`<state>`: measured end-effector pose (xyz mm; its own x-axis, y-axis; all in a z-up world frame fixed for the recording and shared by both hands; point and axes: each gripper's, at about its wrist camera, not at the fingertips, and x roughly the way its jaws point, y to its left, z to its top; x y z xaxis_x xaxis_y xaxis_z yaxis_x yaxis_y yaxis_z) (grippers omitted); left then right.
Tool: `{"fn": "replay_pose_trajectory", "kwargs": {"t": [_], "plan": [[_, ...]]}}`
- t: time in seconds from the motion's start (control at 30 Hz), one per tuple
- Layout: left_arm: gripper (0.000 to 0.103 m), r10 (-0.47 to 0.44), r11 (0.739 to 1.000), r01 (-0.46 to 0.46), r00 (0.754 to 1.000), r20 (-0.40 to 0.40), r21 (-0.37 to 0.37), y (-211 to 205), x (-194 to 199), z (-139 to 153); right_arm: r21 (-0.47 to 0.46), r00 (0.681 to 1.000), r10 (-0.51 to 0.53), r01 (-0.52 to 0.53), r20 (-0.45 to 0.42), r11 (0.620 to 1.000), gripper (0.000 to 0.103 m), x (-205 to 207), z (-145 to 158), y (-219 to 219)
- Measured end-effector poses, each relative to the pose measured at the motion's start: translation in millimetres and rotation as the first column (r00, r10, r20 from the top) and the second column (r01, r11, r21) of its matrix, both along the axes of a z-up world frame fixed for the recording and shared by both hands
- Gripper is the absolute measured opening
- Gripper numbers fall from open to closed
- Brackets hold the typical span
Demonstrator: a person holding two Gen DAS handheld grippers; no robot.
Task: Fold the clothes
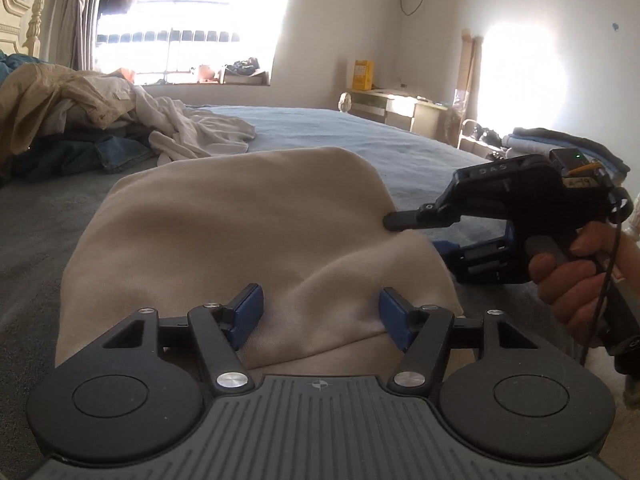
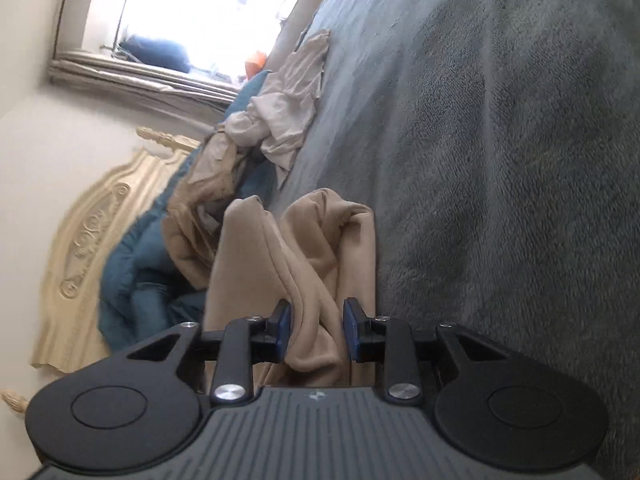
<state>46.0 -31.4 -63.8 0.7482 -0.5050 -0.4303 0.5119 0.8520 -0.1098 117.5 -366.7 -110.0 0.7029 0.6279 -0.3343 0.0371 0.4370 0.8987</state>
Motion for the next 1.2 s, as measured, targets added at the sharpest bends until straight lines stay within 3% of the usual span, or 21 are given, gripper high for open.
{"fn": "replay_pose_trajectory", "kwargs": {"t": [0.1,0.2,0.27,0.33,0.4,0.47,0.5,0.57,0.6,0.63,0.67,0.7,0.73,0.77,0.83,0.87,0.93,1.0,1.07,1.13,1.2], "plan": [[0.065,-0.002,1.0,0.002,1.0,-0.002,-0.019,3.1,1.1,0.8,-0.025,0.998,-0.026,0.027,0.055,0.999,0.037,-17.5,16.9,1.6],[0.065,-0.002,1.0,0.002,1.0,0.002,-0.024,3.5,0.3,0.1,-0.21,0.988,-0.03,0.061,0.149,0.976,0.046,-34.7,41.4,21.2],[0.065,-0.003,1.0,0.003,1.0,0.005,-0.025,3.6,-0.8,0.0,-0.399,0.976,0.022,0.068,0.217,0.914,0.048,-44.7,56.1,45.8],[0.065,-0.004,1.0,0.004,1.0,0.007,-0.026,3.8,-1.9,-0.1,-0.571,0.969,0.085,0.064,0.231,0.818,0.048,-47.8,61.3,71.4],[0.065,-0.003,1.0,0.003,1.0,0.006,-0.025,3.5,-2.1,-0.1,-0.651,0.966,0.112,0.068,0.231,0.756,0.045,-48.2,60.9,85.8],[0.065,-0.001,1.0,0.001,1.0,0.009,-0.022,2.9,-2.4,-0.1,-0.682,0.964,0.125,0.072,0.235,0.728,0.028,-48.9,61.3,93.8],[0.065,0.001,1.0,0.0,1.0,0.01,-0.021,2.7,-2.7,0.0,-0.668,0.963,0.125,0.069,0.239,0.741,0.011,-50.0,63.9,93.7],[0.065,0.004,1.0,-0.004,1.0,0.009,-0.018,3.0,-3.1,0.3,-0.609,0.965,0.11,0.06,0.237,0.791,0.01,-51.0,68.5,89.3],[0.065,0.005,1.0,-0.005,1.0,0.007,-0.02,3.6,-2.9,0.8,-0.478,0.974,0.072,0.039,0.213,0.878,0.01,-47.9,64.8,75.9],[0.065,0.008,1.0,-0.008,1.0,0.005,-0.023,4.5,-2.6,1.4,-0.279,0.984,0.035,0.016,0.175,0.96,0.01,-43.4,56.4,57.6],[0.066,0.008,1.0,-0.008,1.0,0.002,-0.029,5.3,-2.1,2.1,-0.065,0.993,-0.003,0.011,0.12,0.998,0.01,-38.7,41.8,41.0],[0.066,0.005,0.999,-0.005,1.0,-0.004,-0.038,6.0,-1.6,2.9,0.153,0.998,-0.036,0.028,0.049,0.988,0.009,-33.9,21.4,26.1],[0.066,0.001,0.999,-0.002,1.0,-0.01,-0.048,6.8,-1.0,3.8,0.323,0.998,-0.06,0.065,-0.025,0.944,0.009,-31.0,-0.8,14.8],[0.067,-0.002,0.999,0.002,1.0,-0.013,-0.046,6.1,-0.6,3.7,0.423,0.991,-0.081,0.118,-0.105,0.898,0.009,-30.4,-24.1,8.3],[0.067,-0.009,1.0,0.009,1.0,-0.012,-0.018,1.8,0.0,1.4,0.529,0.966,-0.082,0.205,-0.247,0.824,0.008,-29.7,-67.9,1.9],[0.067,-0.013,1.0,0.013,1.0,-0.012,-0.003,-0.4,0.3,0.3,0.573,0.961,-0.072,0.219,-0.268,0.79,0.007,-30.1,-81.1,0.2],[0.068,-0.014,1.0,0.014,1.0,-0.01,0.007,-1.8,0.2,-0.8,0.548,0.968,-0.079,0.201,-0.238,0.812,0.016,-32.0,-70.1,-3.7],[0.068,-0.013,1.0,0.013,1.0,-0.009,0.011,-2.1,-0.1,-1.4,0.416,0.978,-0.126,0.185,-0.164,0.89,0.031,-36.0,-41.0,-12.0],[0.068,-0.012,1.0,0.012,1.0,-0.007,0.015,-2.4,-0.4,-2.1,0.25,0.983,-0.173,0.182,-0.055,0.951,0.032,-41.0,-5.0,-19.6],[0.068,-0.011,1.0,0.011,1.0,-0.006,0.019,-2.6,-0.7,-2.7,0.119,0.978,-0.193,0.183,0.074,0.976,0.032,-42.4,30.6,-19.1],[0.068,-0.01,1.0,0.01,1.0,-0.004,0.023,-2.9,-1.0,-3.4,-0.093,0.962,-0.145,0.17,0.231,0.981,0.032,-33.3,71.1,2.7]]}}
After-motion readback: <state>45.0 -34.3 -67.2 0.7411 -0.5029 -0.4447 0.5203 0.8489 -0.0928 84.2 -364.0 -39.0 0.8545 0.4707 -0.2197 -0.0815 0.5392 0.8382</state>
